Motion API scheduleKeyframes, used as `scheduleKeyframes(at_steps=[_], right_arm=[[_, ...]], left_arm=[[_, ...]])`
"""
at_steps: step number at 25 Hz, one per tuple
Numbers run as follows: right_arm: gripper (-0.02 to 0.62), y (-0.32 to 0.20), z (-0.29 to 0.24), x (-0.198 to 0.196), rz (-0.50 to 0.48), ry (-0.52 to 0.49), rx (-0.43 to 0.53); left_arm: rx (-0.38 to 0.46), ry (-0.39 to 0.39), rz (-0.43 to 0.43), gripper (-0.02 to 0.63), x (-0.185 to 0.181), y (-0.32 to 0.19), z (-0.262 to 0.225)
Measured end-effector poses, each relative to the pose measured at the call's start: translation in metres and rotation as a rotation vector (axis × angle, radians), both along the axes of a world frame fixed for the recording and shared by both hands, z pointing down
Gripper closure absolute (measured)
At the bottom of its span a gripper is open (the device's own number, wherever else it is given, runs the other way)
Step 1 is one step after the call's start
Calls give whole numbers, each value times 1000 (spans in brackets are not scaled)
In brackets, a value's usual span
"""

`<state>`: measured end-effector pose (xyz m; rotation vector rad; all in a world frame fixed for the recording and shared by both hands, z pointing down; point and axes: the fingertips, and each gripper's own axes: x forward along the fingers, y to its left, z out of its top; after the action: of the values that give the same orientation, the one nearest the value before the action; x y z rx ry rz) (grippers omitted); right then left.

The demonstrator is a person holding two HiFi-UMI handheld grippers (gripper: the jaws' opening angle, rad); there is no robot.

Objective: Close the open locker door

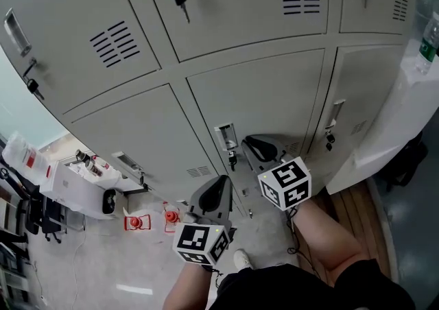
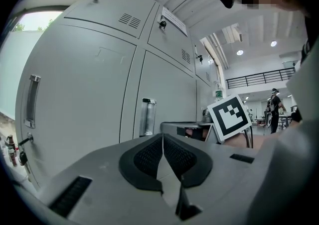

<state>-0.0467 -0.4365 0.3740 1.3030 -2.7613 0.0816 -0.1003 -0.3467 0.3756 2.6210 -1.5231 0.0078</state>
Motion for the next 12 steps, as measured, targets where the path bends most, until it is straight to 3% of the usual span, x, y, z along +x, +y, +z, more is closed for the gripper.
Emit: scheduleKeyframes(at_steps=[4,12], right_arm=[[541,5,-1,20,21,2,-6],[541,36,-1,46,1,26,-2]], left_arm=[[5,9,6,584,11,4,-2],[4,20,23,584,40,21,-1]])
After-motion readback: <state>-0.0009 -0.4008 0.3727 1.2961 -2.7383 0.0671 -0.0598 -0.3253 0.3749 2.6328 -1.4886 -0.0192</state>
